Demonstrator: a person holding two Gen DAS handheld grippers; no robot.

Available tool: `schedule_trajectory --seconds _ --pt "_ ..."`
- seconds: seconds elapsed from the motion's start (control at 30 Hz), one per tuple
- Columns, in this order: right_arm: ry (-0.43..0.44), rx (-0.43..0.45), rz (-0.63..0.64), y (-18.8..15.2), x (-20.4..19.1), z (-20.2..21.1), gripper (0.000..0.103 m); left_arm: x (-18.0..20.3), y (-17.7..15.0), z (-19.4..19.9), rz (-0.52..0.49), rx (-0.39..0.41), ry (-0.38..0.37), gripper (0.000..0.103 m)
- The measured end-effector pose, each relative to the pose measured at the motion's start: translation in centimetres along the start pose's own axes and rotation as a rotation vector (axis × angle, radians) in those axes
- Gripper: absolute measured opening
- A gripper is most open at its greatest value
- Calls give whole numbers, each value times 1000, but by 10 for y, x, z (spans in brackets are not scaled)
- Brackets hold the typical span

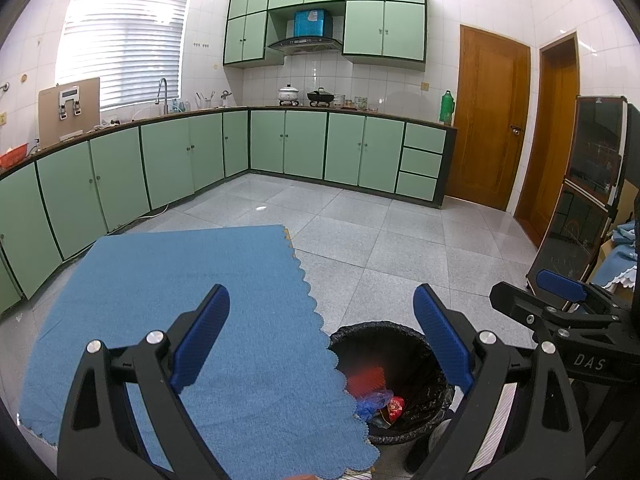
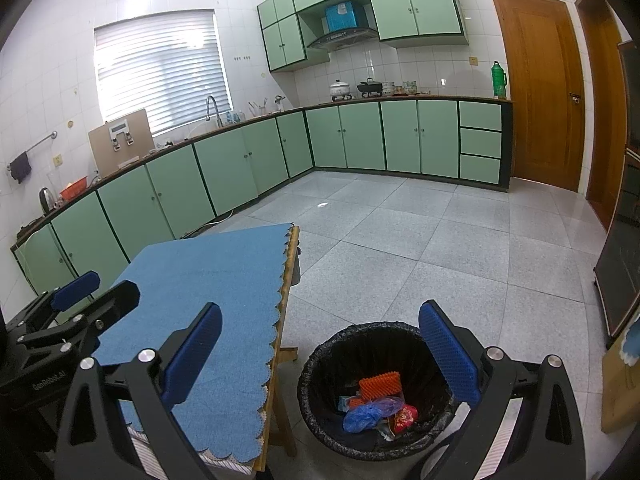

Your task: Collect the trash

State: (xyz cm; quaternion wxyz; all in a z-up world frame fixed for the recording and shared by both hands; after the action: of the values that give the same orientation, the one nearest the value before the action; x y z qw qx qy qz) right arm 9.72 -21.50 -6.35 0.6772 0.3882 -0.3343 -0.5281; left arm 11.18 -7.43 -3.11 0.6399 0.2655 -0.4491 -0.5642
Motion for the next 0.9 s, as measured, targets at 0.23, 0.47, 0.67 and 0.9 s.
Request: schedule_trajectory --seconds 0.23,0.47,0.67,0.9 --pt "0 0 0 0 0 0 97 0 0 0 0 1 0 90" --pt "1 -2 -1 2 -2 1 97 0 0 1 1 1 0 90" --pt "2 -1 -1 2 -2 2 97 1 0 2 1 -1 1 90" --pt "2 -3 -2 3 -2 1 97 2 0 2 4 -5 2 90"
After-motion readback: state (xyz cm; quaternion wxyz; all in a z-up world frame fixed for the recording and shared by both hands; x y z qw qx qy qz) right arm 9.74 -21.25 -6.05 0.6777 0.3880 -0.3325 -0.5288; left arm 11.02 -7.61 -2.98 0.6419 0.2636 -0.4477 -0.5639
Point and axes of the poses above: each gripper's, at about its wrist camera, not at the fingertips, and z roughly against the way its jaws point, x to its right, y to its top, the point moved 6 cm from there along -z, roughly the way its jaws point, and after that the axes turned 14 degrees about z, right-handed, at the moved point
